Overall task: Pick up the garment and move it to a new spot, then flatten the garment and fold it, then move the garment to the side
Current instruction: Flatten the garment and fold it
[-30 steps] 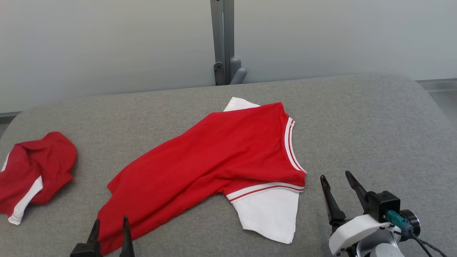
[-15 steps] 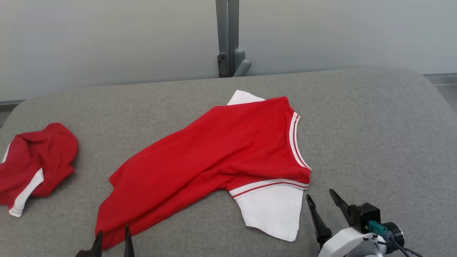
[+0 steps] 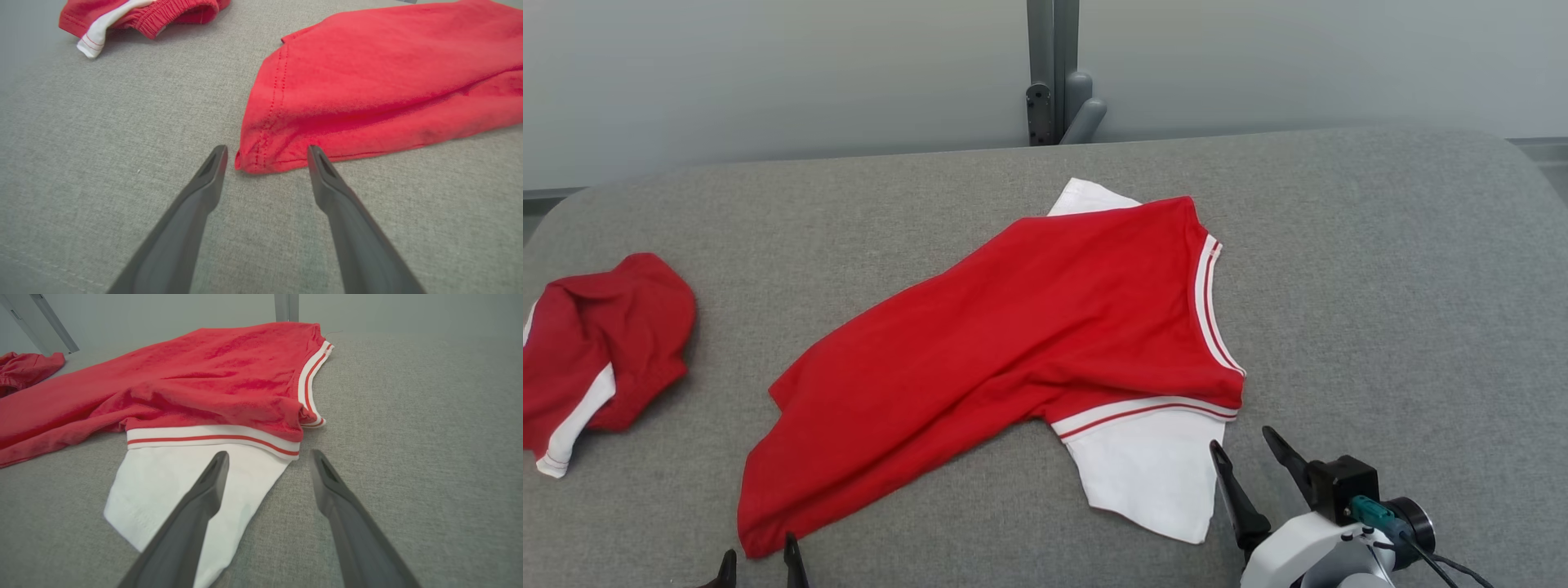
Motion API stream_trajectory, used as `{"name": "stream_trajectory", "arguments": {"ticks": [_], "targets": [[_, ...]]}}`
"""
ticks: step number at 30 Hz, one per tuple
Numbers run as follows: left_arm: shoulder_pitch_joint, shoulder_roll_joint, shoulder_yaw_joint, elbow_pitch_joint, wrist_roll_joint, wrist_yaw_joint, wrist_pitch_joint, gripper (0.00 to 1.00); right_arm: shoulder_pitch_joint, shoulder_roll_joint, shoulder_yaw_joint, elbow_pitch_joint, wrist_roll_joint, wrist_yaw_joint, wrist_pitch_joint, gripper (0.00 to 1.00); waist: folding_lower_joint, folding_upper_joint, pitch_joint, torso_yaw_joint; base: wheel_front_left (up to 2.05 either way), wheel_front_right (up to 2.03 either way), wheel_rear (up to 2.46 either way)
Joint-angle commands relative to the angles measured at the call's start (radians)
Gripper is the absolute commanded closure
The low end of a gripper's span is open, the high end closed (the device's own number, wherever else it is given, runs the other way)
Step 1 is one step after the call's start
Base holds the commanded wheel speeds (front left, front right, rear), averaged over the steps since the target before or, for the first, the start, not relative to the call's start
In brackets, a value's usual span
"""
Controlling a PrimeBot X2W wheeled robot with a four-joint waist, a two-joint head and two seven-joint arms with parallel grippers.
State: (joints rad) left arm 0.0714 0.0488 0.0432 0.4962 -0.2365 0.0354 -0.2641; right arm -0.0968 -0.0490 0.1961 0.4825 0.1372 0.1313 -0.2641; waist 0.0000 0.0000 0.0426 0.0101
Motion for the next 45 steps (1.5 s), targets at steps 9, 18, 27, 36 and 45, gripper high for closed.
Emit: {"name": "stream_trajectory", "arguments": {"ticks": [9, 18, 27, 36, 45], "targets": [[-0.053, 0.003, 0.024, 0.038, 0.0, -0.014, 0.0, 0.0, -0.031, -0.003, 0.01, -0.002, 0.0, -0.001, 0.0, 0.0, 0.0, 0.0, 0.032, -0.018, 0.0, 0.0, 0.0], [-0.067, 0.004, 0.049, 0.061, -0.001, -0.044, 0.0, 0.0, -0.032, -0.004, -0.001, -0.004, 0.004, -0.001, 0.0, 0.0, 0.0, 0.0, 0.045, -0.03, 0.0, 0.0, 0.0], [-0.064, 0.004, 0.043, 0.065, 0.021, -0.067, 0.0, 0.72, -0.048, -0.004, -0.001, -0.005, 0.014, -0.001, 0.0, 0.0, 0.0, 0.0, 0.056, -0.02, 0.0, 0.0, 0.0], [-0.07, 0.004, 0.035, 0.063, 0.038, -0.074, 0.0, 1.0, -0.028, -0.004, 0.044, 0.03, 0.051, -0.001, 0.0, 0.0, 0.0, 0.0, 0.06, -0.004, 0.0, 0.0, 0.0], [-0.065, 0.004, 0.015, 0.051, 0.026, -0.075, 0.0, 1.0, -0.04, -0.004, 0.17, 0.132, 0.097, -0.001, 0.0, 0.0, 0.0, 0.0, 0.06, -0.002, 0.0, 0.0, 0.0]]}}
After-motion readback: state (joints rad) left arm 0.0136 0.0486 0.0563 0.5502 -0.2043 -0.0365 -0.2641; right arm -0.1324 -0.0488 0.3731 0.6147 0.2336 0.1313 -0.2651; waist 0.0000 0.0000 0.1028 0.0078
